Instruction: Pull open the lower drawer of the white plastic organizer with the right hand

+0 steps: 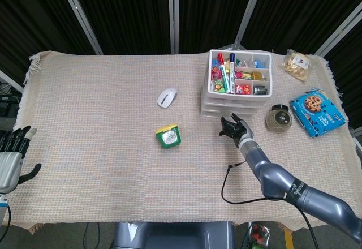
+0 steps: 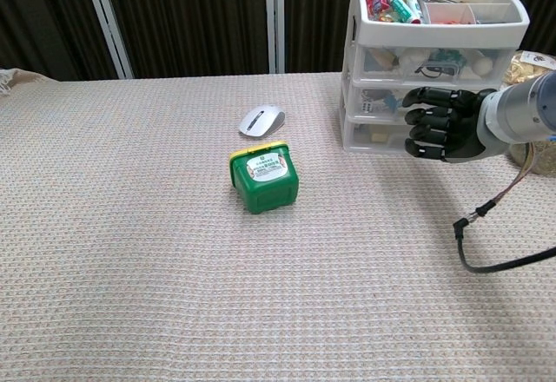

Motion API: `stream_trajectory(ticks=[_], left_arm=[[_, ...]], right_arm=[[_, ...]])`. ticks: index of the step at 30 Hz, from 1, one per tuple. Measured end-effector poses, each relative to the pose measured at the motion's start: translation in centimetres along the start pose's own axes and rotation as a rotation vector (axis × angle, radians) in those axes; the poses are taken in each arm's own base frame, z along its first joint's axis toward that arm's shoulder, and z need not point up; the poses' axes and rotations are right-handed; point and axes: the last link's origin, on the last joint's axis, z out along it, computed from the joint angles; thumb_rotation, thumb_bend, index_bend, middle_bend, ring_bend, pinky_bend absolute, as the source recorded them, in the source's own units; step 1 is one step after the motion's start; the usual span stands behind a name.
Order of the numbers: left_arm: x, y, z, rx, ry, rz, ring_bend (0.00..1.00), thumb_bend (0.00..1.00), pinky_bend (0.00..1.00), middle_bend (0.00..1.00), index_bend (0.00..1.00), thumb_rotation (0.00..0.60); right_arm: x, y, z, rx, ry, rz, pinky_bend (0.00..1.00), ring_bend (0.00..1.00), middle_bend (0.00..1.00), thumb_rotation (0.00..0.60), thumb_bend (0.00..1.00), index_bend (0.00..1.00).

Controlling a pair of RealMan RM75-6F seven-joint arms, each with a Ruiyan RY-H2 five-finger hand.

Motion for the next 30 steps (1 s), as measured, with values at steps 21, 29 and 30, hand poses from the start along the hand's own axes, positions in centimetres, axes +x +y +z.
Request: stream_trajectory(ticks=[21,29,30], left_arm=[[0.0,0.0,0.0,0.000,0.000,0.000,0.00,0.32,0.00,0.00,0.06,0.600],[0.0,0.0,0.0,-0.001,0.000,-0.001,0.00,0.32,0.00,0.00,0.06,0.600],[0.0,0.0,0.0,-0.001,-0.001,-0.001,0.00,0.32,0.00,0.00,0.06,0.600]], right_arm=[[-0.3,0.3,0.7,0.002,0.028,0.048,0.66,0.85,0.83,0.600,0.45,0.28],[-0.3,0.6,1.3,-0.001,0.031,0.072,0.66,0.85,0.83,0.600,0.45,0.29],[-0.3,0.6,1.3,-0.004,0.029,0.076,0.66,0.85,0.83,0.600,0.45,0.30]])
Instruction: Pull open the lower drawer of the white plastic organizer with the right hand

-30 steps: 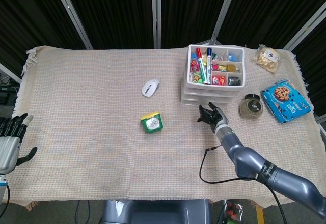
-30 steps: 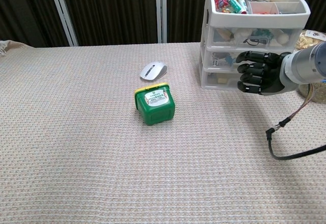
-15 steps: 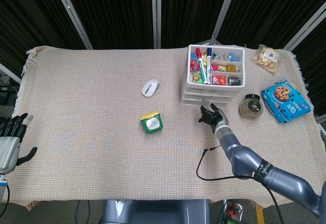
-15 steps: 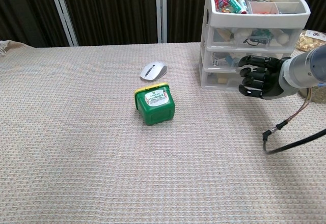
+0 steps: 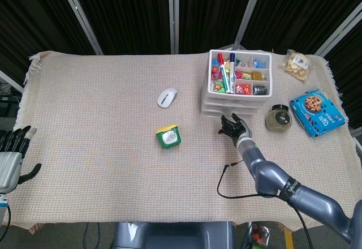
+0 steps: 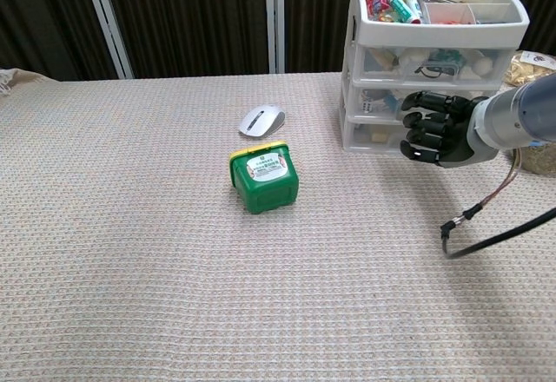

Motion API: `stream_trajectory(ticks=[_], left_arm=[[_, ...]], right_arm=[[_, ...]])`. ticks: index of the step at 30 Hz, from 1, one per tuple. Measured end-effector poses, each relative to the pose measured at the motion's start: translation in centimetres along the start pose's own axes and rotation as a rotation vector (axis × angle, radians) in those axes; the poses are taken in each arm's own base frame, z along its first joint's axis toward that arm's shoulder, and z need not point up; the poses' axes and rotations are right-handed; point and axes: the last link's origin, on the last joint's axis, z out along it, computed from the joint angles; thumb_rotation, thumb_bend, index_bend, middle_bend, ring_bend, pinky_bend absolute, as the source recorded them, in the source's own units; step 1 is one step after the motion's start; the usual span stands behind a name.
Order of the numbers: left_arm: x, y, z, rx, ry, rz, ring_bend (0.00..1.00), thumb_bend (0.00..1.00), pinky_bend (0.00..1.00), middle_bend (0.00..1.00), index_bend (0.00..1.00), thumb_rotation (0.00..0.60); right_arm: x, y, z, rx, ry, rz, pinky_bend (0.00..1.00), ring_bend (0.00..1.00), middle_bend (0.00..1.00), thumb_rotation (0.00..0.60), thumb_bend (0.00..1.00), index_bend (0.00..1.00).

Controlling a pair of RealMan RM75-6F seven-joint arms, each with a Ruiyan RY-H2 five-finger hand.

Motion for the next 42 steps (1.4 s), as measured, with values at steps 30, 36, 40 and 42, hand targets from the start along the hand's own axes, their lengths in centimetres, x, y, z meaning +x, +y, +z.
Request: stream_trajectory(ticks=[30,36,40,42], left_arm=[[0.0,0.0,0.0,0.002,0.002,0.006,0.00,0.32,0.00,0.00,0.06,0.600],[0.0,0.0,0.0,0.003,0.002,0.009,0.00,0.32,0.00,0.00,0.06,0.600],[0.0,0.0,0.0,0.004,0.002,0.010,0.00,0.32,0.00,0.00,0.06,0.600],[0.0,0.0,0.0,0.004,0.002,0.010,0.00,0.32,0.00,0.00,0.06,0.600]], right_arm=[[-0.9,1.8,-1.7,-0.075,-0.077,0.007,0.66,0.85,0.83,0.600,0.45,0.39],[-1.1,2.6,-2.8,-0.083,-0.095,-0.003,0.65,0.84,0.82,0.600,0.45,0.27],[-1.3,3.0,-3.5,-0.071,-0.109,-0.033,0.60,0.80,0.76,0.600,0.45,0.11],[-1.5,3.3,-4.0,-0.059,-0.117,-0.051,0.56,0.75,0.71,0.600,0.45,0.04]])
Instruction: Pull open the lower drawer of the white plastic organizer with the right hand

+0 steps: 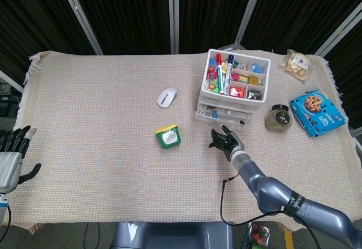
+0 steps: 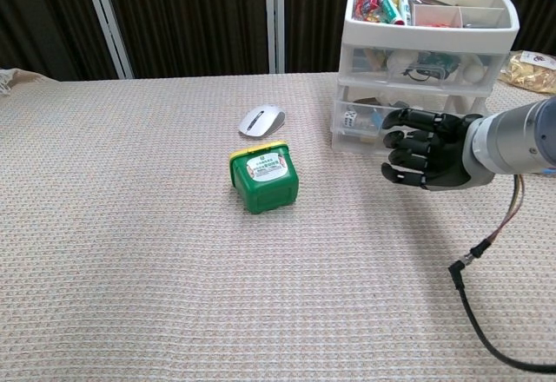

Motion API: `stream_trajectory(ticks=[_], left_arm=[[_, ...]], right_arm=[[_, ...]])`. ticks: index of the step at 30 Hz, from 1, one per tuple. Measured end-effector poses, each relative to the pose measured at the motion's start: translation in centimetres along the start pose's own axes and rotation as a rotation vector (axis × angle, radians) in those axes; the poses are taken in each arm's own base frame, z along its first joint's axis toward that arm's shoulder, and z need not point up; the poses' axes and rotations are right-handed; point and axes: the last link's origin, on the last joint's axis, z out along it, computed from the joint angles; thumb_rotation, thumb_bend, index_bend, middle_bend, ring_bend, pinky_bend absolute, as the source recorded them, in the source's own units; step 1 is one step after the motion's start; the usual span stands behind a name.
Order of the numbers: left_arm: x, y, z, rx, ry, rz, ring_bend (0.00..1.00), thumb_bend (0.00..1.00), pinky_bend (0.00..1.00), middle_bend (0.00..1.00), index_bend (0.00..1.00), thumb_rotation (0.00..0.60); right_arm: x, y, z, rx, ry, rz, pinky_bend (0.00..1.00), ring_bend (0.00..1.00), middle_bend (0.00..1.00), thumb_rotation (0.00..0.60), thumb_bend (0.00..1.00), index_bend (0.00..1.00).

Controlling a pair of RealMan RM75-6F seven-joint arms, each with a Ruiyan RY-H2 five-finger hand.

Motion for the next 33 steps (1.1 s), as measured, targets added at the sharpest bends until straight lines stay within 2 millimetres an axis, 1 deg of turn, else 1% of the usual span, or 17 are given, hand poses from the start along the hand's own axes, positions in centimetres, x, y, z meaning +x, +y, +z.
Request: stream_trajectory(ticks=[2,4,7,12,14,15,17,19,23,26,28,30,33], left_arm=[[0.0,0.0,0.0,0.000,0.000,0.000,0.00,0.32,0.00,0.00,0.06,0.600],[0.0,0.0,0.0,0.000,0.000,0.000,0.00,0.32,0.00,0.00,0.06,0.600],[0.0,0.0,0.0,0.000,0.000,0.000,0.00,0.32,0.00,0.00,0.06,0.600],[0.0,0.0,0.0,0.000,0.000,0.000,0.00,0.32,0.00,0.00,0.06,0.600],[0.0,0.0,0.0,0.000,0.000,0.000,0.00,0.32,0.00,0.00,0.06,0.600],[0.0,0.0,0.0,0.000,0.000,0.000,0.00,0.32,0.00,0.00,0.06,0.600],[0.0,0.0,0.0,0.000,0.000,0.000,0.00,0.32,0.00,0.00,0.06,0.600],[0.0,0.0,0.0,0.000,0.001,-0.001,0.00,0.32,0.00,0.00,0.06,0.600],[0.0,0.0,0.0,0.000,0.002,0.001,0.00,0.32,0.00,0.00,0.06,0.600],[0.0,0.0,0.0,0.001,0.002,0.002,0.00,0.32,0.00,0.00,0.06,0.600],[0.0,0.0,0.0,0.001,0.002,0.002,0.00,0.32,0.00,0.00,0.06,0.600],[0.0,0.0,0.0,0.001,0.002,0.001,0.00,0.32,0.00,0.00,0.06,0.600],[0.0,0.0,0.0,0.001,0.002,0.001,0.00,0.32,0.00,0.00,0.06,0.600]], right_arm=[[-0.1,0.3,-0.4,0.012,-0.001,-0.014,0.50,0.70,0.63,0.600,0.45,0.00],[-0.2,0.5,-0.8,0.021,-0.003,-0.028,0.44,0.64,0.56,0.600,0.44,0.00],[-0.3,0.9,-1.4,0.035,-0.005,-0.050,0.43,0.62,0.53,0.600,0.44,0.00],[-0.4,1.1,-2.5,0.091,0.014,-0.097,0.43,0.60,0.51,0.600,0.43,0.00],[-0.6,1.3,-3.2,0.128,0.026,-0.127,0.42,0.57,0.47,0.600,0.42,0.00],[-0.6,1.3,-3.5,0.146,0.031,-0.139,0.40,0.55,0.45,0.600,0.42,0.00],[-0.8,1.5,-4.3,0.189,0.042,-0.169,0.33,0.46,0.36,0.600,0.42,0.00],[-0.9,1.8,-5.0,0.224,0.047,-0.197,0.28,0.40,0.30,0.600,0.41,0.00],[-1.4,2.4,-6.8,0.301,0.040,-0.250,0.23,0.35,0.25,0.600,0.41,0.00],[-1.6,3.0,-7.9,0.336,0.033,-0.273,0.23,0.34,0.23,0.600,0.41,0.00],[-1.6,3.4,-8.3,0.339,0.030,-0.282,0.24,0.34,0.24,0.600,0.41,0.00],[-1.5,3.3,-8.4,0.345,0.036,-0.303,0.28,0.35,0.28,0.600,0.41,0.00],[-1.2,3.0,-8.4,0.359,0.057,-0.377,0.42,0.44,0.40,0.600,0.40,0.01]])
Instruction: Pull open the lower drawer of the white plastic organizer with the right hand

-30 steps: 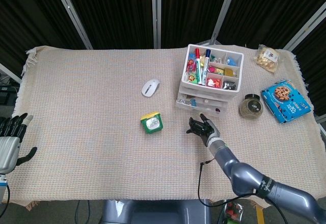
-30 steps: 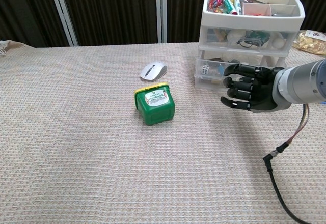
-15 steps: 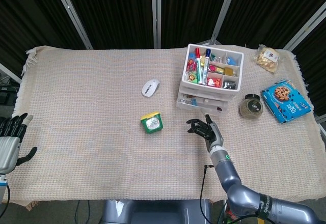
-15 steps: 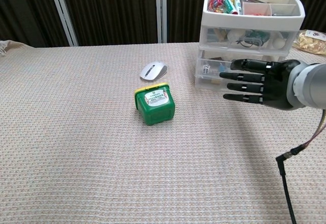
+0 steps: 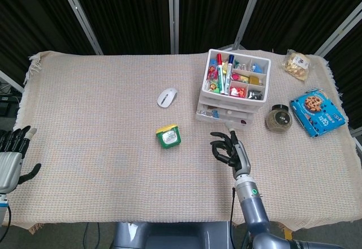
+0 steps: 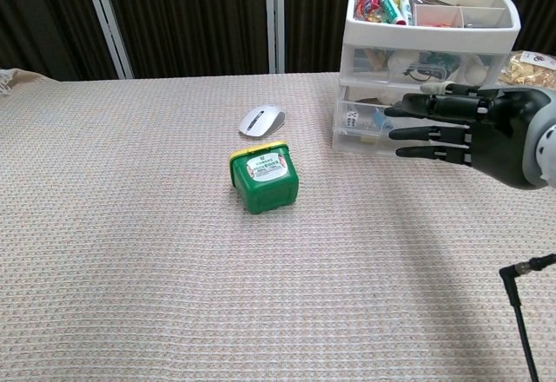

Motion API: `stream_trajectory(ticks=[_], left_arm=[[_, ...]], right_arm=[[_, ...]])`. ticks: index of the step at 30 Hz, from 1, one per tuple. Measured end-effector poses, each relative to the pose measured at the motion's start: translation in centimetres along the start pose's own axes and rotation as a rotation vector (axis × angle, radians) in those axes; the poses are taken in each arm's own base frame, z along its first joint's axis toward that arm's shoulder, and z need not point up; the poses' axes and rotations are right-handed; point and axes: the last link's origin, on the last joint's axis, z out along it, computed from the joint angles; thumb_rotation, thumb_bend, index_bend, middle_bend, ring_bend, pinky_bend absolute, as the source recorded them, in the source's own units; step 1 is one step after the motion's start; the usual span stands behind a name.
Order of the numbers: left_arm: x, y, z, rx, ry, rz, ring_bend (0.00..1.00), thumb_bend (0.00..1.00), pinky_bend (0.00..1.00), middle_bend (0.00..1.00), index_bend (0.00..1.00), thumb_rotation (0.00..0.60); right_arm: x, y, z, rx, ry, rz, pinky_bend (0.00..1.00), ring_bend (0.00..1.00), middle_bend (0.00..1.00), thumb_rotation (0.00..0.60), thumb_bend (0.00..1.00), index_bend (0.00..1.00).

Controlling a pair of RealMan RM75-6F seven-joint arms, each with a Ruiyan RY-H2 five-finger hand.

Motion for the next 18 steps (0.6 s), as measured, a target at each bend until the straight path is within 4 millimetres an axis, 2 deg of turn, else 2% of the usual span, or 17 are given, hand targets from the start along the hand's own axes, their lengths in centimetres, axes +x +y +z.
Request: stream_trajectory(ticks=[2,7,11,14,18], left_arm=[[0.0,0.0,0.0,0.000,0.000,0.000,0.00,0.32,0.00,0.00,0.06,0.600],[0.0,0.0,0.0,-0.001,-0.001,0.000,0.00,0.32,0.00,0.00,0.06,0.600],[0.0,0.0,0.0,0.000,-0.001,0.001,0.00,0.32,0.00,0.00,0.06,0.600],[0.0,0.1,0.0,0.001,0.000,0.001,0.00,0.32,0.00,0.00,0.06,0.600],[0.0,0.1,0.0,0.000,-0.001,0.000,0.00,0.32,0.00,0.00,0.06,0.600]], right_arm=[[0.4,-0.2,0.1,0.011,0.008,-0.075,0.51,0.54,0.50,0.600,0.39,0.07],[1.8,-0.5,0.4,0.038,0.029,-0.335,0.61,0.75,0.71,0.600,0.37,0.19],[4.3,-0.9,0.6,0.062,0.068,-0.669,0.65,0.83,0.79,0.600,0.30,0.20],[6.6,-1.5,0.6,0.083,0.102,-0.897,0.66,0.88,0.84,0.600,0.29,0.17],[7.9,-1.8,0.4,0.117,0.111,-1.079,0.66,0.91,0.88,0.600,0.29,0.13]])
